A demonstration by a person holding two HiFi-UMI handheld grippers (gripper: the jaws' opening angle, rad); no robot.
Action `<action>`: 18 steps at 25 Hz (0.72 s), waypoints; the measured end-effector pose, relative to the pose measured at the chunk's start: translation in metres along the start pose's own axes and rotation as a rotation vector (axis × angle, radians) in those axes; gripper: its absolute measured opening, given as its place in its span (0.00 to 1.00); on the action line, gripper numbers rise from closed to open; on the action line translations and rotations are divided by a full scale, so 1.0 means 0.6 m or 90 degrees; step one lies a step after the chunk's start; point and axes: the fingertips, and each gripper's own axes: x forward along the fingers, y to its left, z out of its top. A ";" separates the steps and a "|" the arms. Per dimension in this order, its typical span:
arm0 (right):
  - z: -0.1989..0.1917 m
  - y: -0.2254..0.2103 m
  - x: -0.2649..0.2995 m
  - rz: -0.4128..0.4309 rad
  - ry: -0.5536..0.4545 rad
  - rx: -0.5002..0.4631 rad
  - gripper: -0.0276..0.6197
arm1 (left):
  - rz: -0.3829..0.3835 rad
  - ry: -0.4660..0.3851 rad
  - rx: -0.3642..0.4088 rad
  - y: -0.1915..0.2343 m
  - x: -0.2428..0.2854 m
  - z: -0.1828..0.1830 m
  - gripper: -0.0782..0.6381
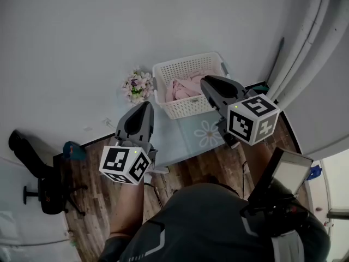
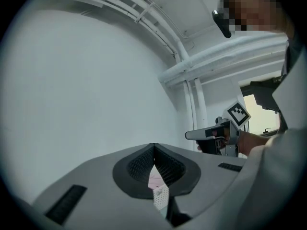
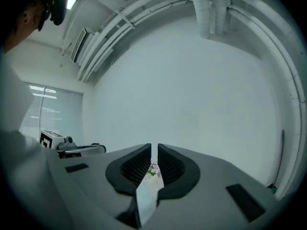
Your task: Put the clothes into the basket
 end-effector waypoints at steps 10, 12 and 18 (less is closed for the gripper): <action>-0.009 0.061 0.001 -0.033 -0.013 -0.029 0.09 | -0.020 0.004 -0.012 0.029 -0.037 -0.020 0.12; -0.014 0.064 0.000 -0.036 -0.010 -0.028 0.07 | -0.017 0.004 -0.014 0.035 -0.039 -0.023 0.12; -0.012 0.065 -0.002 -0.038 -0.014 -0.030 0.06 | -0.005 0.006 -0.020 0.043 -0.042 -0.026 0.12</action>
